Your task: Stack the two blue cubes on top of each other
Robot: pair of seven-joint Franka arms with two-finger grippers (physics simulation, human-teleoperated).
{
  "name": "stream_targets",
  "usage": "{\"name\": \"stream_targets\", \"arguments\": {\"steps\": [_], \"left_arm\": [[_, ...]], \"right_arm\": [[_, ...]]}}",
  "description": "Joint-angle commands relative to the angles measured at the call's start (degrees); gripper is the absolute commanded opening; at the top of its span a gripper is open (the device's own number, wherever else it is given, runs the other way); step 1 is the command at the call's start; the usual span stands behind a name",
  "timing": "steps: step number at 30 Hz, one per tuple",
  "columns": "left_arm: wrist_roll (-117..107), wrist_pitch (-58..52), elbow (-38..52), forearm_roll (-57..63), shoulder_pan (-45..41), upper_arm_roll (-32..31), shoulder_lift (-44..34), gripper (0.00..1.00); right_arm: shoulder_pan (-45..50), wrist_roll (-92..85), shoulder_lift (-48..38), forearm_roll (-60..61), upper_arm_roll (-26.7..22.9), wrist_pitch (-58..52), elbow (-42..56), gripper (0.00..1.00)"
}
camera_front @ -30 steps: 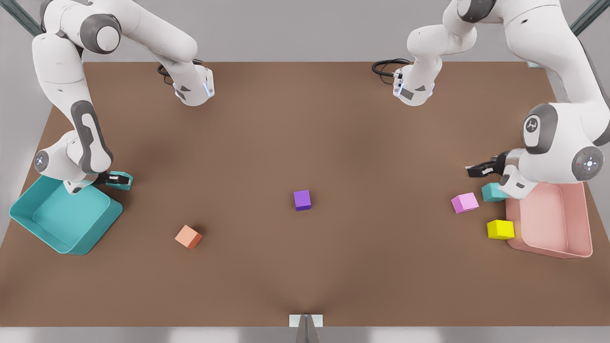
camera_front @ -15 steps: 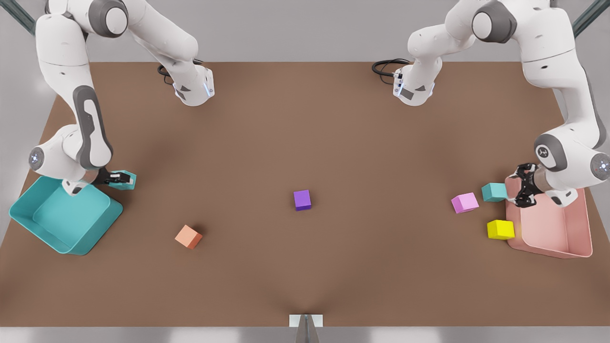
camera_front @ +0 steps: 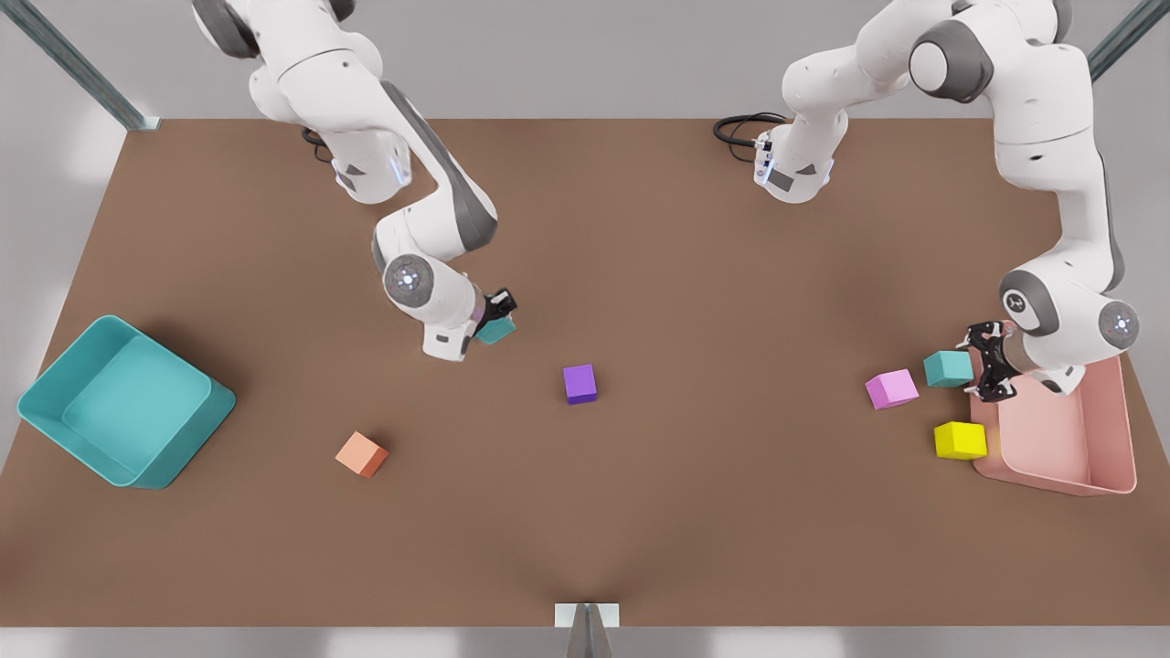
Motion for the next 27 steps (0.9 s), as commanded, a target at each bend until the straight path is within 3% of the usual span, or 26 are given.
{"name": "stream_targets", "arguments": {"steps": [1, 10, 14, 16, 17, 24, 27], "left_arm": [[1.43, 0.58, 0.02, 0.04, 0.08, 0.01, 0.24, 1.00], [7.93, 0.67, 0.02, 0.04, 1.31, -0.08, 2.44, 1.00], [7.85, 0.85, 0.02, -0.14, 1.40, -0.08, 3.14, 1.00], [7.93, 1.02, 0.11, -0.14, 1.40, -0.08, 3.58, 1.00], [7.85, 1.02, 0.11, -0.14, 1.40, -0.08, 3.76, 1.00], [7.85, 1.37, 0.11, -0.22, 1.67, -0.08, 5.16, 1.00], [7.85, 2.69, 0.19, -0.22, 2.11, -0.08, 6.57, 1.00]], "right_arm": [[3.52, 51.23, 3.23, 0.44, -0.04, -0.82, 4.60, 0.73], [17.24, 74.79, 23.71, -0.44, -0.21, 1.38, 30.71, 0.74], [20.14, 77.26, 28.55, -0.97, -0.56, 5.16, 33.52, 0.75], [20.93, 78.75, 31.18, -2.10, -0.65, 6.48, 35.45, 1.00], [21.28, 79.63, 32.41, -2.99, -0.65, 6.74, 36.51, 1.00], [20.50, 80.07, 29.96, -4.13, -0.74, 6.14, 36.60, 1.00], [8.11, 66.98, 21.87, -3.25, -1.18, -8.02, 36.16, 1.00]]}}
